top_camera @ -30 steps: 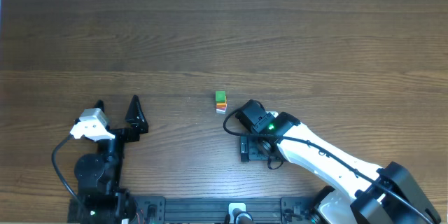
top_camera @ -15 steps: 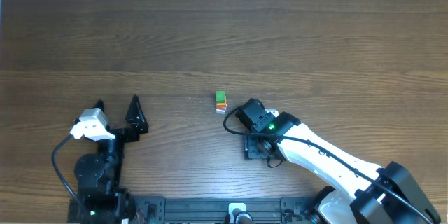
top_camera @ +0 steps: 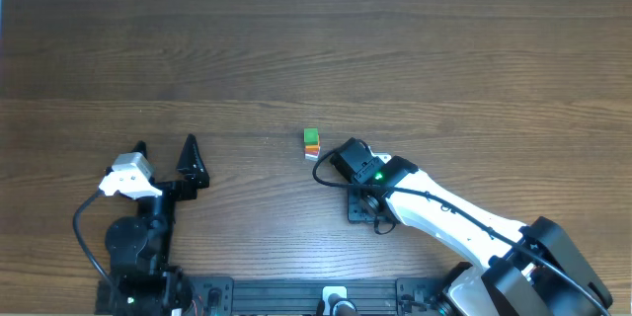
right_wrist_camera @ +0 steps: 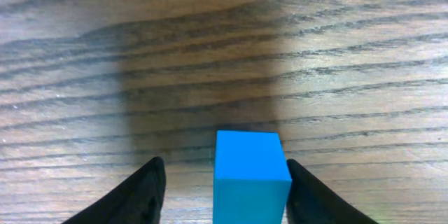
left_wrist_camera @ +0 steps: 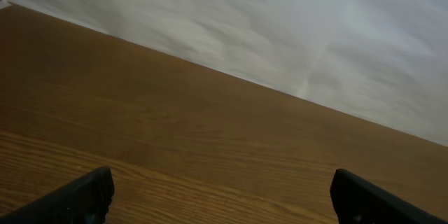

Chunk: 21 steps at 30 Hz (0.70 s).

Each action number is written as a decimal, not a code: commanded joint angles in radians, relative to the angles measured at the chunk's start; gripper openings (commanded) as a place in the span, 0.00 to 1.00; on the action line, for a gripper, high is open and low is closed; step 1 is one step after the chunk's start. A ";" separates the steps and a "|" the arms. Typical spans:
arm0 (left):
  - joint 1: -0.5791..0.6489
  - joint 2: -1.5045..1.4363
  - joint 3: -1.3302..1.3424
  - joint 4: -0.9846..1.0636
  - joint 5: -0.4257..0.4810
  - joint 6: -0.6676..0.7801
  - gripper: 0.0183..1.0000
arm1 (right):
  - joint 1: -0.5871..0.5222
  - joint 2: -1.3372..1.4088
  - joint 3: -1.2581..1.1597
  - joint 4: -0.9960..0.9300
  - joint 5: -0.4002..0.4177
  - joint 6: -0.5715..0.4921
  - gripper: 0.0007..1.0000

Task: Stack Cubes

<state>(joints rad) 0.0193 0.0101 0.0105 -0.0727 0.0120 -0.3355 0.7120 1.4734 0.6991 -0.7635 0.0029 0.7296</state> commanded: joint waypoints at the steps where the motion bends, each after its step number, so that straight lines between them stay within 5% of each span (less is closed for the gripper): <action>1: 0.005 -0.007 -0.005 -0.003 0.006 0.014 1.00 | -0.006 0.007 -0.008 0.010 0.020 0.000 0.42; 4: 0.005 -0.007 -0.005 -0.003 0.006 0.014 1.00 | -0.006 0.007 -0.009 0.010 0.020 0.000 0.32; 21: 0.005 -0.007 -0.005 -0.003 0.006 0.014 1.00 | -0.006 0.007 -0.008 0.015 0.014 0.021 0.17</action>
<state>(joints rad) 0.0193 0.0101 0.0105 -0.0727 0.0120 -0.3355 0.7120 1.4746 0.6991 -0.7540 0.0032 0.7380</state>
